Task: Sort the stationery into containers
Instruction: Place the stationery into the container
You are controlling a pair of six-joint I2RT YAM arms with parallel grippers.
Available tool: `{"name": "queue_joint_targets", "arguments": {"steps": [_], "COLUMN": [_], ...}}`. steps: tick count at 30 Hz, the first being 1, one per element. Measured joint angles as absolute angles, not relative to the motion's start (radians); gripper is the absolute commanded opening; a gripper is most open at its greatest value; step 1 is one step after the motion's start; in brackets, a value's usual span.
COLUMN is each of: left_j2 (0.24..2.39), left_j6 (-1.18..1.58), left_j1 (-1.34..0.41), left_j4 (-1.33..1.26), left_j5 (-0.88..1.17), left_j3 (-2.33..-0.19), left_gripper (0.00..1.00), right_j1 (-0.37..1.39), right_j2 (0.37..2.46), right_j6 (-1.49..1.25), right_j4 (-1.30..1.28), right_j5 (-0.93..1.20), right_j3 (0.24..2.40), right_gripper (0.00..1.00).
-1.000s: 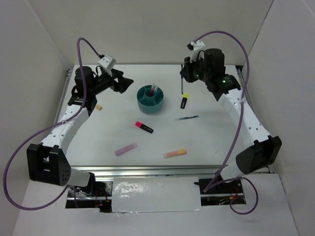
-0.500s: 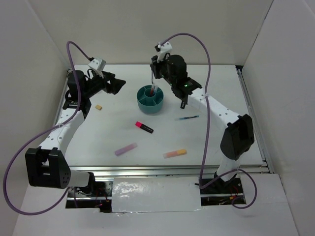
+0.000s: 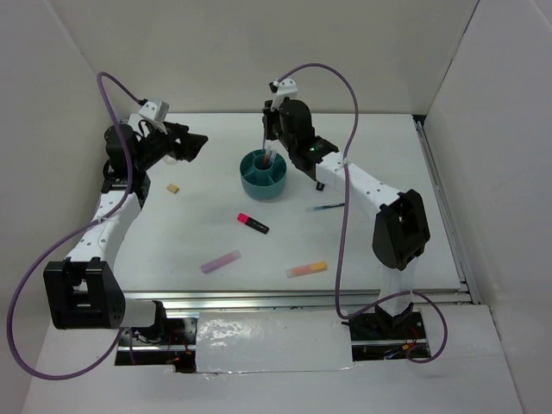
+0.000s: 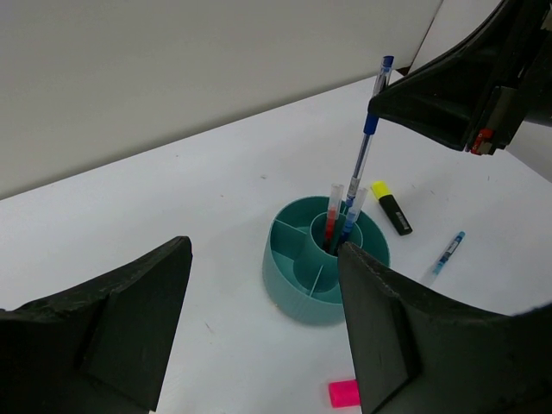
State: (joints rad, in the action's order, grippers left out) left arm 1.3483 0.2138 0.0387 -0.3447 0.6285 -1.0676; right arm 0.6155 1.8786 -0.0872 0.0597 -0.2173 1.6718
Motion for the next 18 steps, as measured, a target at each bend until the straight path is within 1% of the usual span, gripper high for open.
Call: {"name": "queue_joint_targets", "arguments": {"steps": [8,11,12,16,17,18], "left_j2": [1.349,1.349,1.350,1.355,1.356,1.356], "left_j6": [0.214,0.213,0.213,0.213,0.213,0.213], "left_j1": [0.042,0.043,0.043,0.043,0.043,0.043], "left_j4": [-0.346,-0.352,-0.354,-0.359,-0.360,-0.360], "left_j5": [0.635,0.636,0.637,0.643,0.644,0.646], "left_j3": [-1.068,-1.067,-1.067,-1.067,-1.067,-1.067], "left_gripper": [0.81,0.81,0.81,0.81,0.81,0.81], "right_j1": [0.617,0.621,0.622,0.624,0.625,0.626], "right_j2": [1.886,1.890,1.890,1.890,1.890,1.890], "right_j6": [-0.107,-0.114,-0.115,-0.124,-0.126,-0.131], "right_j4": [0.060,0.056,0.049,0.041,0.036,0.036], "right_j5": [-0.217,-0.215,-0.213,-0.196,-0.192,-0.187], "right_j3": [1.647,1.629,1.624,1.610,1.608,1.602], "right_gripper": [0.00,0.10,0.17,0.27,0.35,0.39]}}
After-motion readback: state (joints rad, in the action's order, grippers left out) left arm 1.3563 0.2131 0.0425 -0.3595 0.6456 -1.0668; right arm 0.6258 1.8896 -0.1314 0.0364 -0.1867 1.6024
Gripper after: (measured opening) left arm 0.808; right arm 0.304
